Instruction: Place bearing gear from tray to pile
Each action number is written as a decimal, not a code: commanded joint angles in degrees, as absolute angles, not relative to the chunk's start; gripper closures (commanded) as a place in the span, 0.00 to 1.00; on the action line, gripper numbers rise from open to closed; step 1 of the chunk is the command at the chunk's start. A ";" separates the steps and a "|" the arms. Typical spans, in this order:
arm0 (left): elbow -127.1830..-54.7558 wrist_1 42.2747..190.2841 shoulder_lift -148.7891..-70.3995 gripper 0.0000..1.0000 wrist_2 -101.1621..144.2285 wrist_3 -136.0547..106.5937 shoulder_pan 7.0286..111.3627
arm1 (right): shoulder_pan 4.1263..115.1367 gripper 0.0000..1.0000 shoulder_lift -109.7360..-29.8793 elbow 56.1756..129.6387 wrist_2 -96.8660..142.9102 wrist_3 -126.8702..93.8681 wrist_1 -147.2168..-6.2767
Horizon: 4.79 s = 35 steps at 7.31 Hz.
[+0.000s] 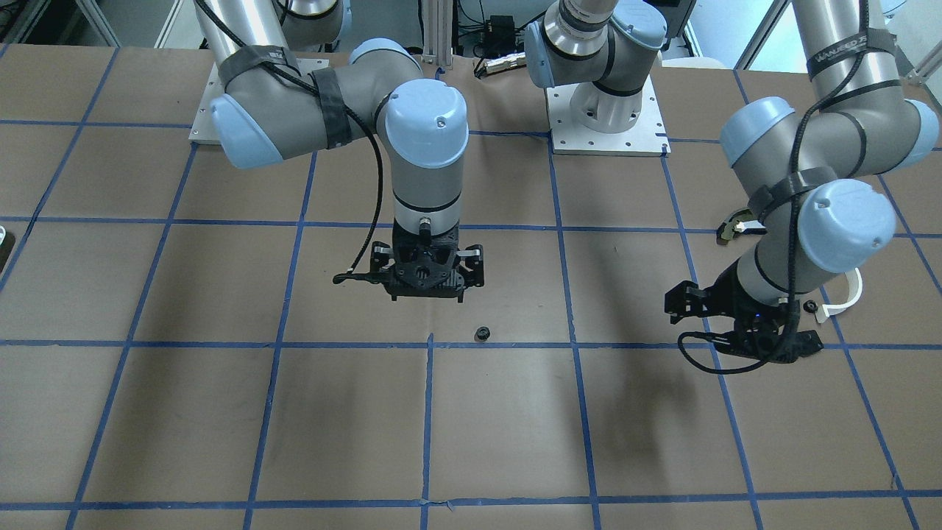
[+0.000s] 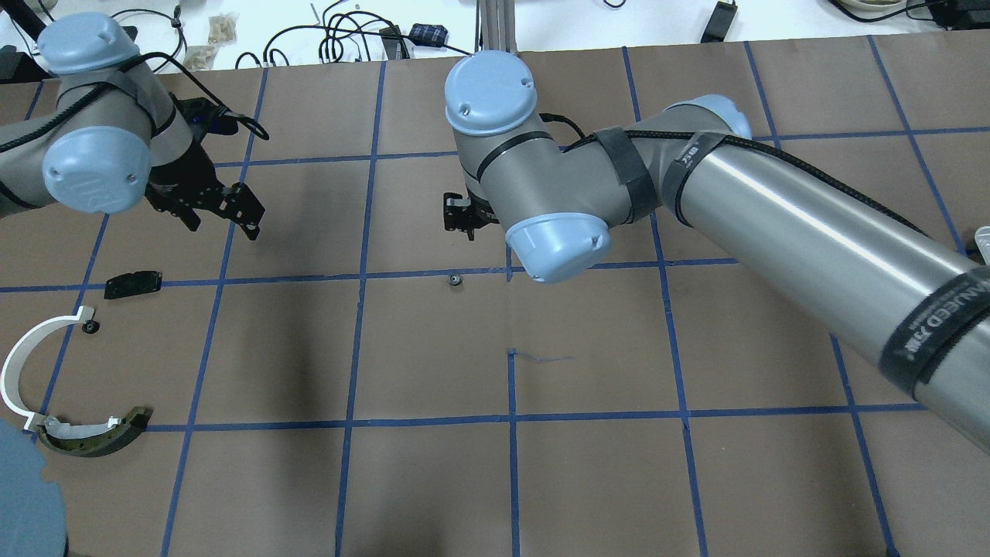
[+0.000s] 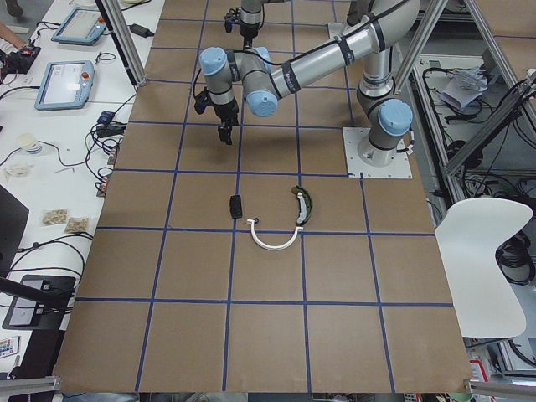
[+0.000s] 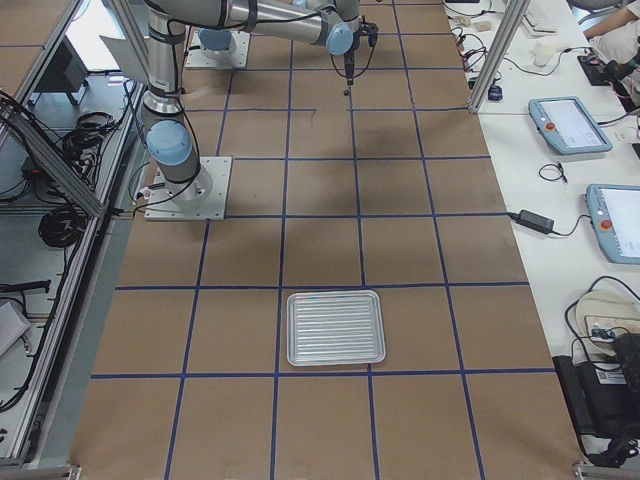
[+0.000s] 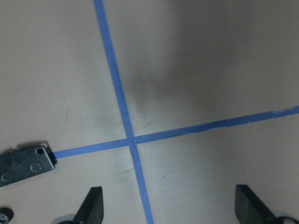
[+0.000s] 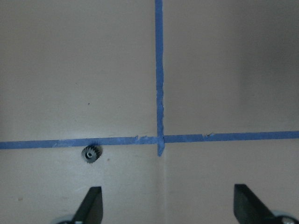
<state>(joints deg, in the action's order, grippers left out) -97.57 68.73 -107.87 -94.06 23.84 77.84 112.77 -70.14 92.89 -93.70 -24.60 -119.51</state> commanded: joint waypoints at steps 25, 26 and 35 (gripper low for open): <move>-99.15 54.38 -117.78 1.00 -89.56 2.55 102.32 | 93.43 0.00 -87.01 85.87 -93.16 -4.39 -98.35; -96.53 59.28 -116.99 1.00 -89.56 3.33 98.22 | 93.43 0.00 -87.01 85.87 -93.25 -4.39 -98.35; -100.98 67.76 -112.06 1.00 -99.92 38.67 55.04 | 93.60 0.00 -87.36 86.48 -93.16 -4.39 -98.00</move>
